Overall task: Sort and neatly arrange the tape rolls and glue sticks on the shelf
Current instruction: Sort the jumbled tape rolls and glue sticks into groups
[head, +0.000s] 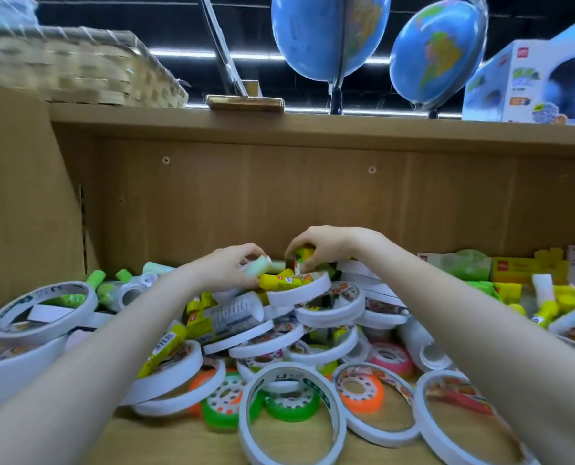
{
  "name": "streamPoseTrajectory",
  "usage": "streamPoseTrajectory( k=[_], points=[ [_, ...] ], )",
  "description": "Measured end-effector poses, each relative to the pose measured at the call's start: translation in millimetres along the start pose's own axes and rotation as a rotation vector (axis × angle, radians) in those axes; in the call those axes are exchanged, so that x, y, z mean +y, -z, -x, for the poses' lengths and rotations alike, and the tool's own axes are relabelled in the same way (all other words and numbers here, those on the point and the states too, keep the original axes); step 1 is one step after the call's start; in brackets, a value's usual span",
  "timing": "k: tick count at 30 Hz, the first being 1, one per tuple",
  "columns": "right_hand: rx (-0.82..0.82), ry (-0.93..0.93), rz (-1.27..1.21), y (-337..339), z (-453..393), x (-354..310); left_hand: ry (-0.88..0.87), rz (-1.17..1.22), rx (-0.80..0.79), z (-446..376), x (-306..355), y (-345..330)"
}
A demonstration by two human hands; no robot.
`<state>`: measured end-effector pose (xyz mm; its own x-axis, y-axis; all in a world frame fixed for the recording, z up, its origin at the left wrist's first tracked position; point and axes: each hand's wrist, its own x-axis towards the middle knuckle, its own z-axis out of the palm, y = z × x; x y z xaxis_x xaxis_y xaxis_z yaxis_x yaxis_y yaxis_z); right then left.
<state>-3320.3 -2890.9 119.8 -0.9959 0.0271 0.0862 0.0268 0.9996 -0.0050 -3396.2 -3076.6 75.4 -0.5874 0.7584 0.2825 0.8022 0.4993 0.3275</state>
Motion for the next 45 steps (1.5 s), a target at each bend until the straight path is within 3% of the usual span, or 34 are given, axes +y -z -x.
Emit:
streamPoseTrajectory(
  k=[10, 12, 15, 17, 21, 26, 30, 35, 40, 45],
  points=[
    [0.327, 0.000, -0.126, -9.6, -3.6, 10.2, 0.028, 0.047, 0.071, -8.2, -3.5, -7.9],
    [0.275, -0.032, -0.087, -6.2, -3.1, 10.2, 0.027, 0.027, 0.104, -10.0, -4.3, -8.8],
    [0.070, -0.047, -0.054, 1.3, -3.2, 6.9, 0.010, 0.027, 0.114, -9.9, -8.0, -7.4],
    [0.041, -0.010, -0.077, 1.6, -6.5, 4.4, -0.014, 0.077, 0.158, -7.5, -8.7, -5.0],
    [0.140, 0.033, -0.109, -3.4, -11.2, 8.4, -0.113, 0.142, 0.222, -1.3, 2.5, 4.5],
    [0.378, 0.044, -0.375, 7.2, -0.3, 19.2, -0.125, -0.081, 0.034, -2.9, 18.7, 5.3],
    [0.549, 0.074, -0.348, 14.7, 9.0, 21.9, -0.129, -0.162, 0.015, -5.2, 21.7, 6.2],
    [0.695, 0.090, -0.344, 25.9, 37.1, 32.5, -0.086, -0.035, 0.176, -2.0, 18.8, 9.6],
    [0.842, -0.023, -0.532, 39.3, 99.3, 72.6, -0.113, 0.192, 0.442, -11.2, 49.2, 22.6],
    [0.917, -0.362, -0.667, 43.5, 170.7, 141.8, -0.275, 0.196, 0.378, -35.3, 134.2, 2.2]
  ],
)
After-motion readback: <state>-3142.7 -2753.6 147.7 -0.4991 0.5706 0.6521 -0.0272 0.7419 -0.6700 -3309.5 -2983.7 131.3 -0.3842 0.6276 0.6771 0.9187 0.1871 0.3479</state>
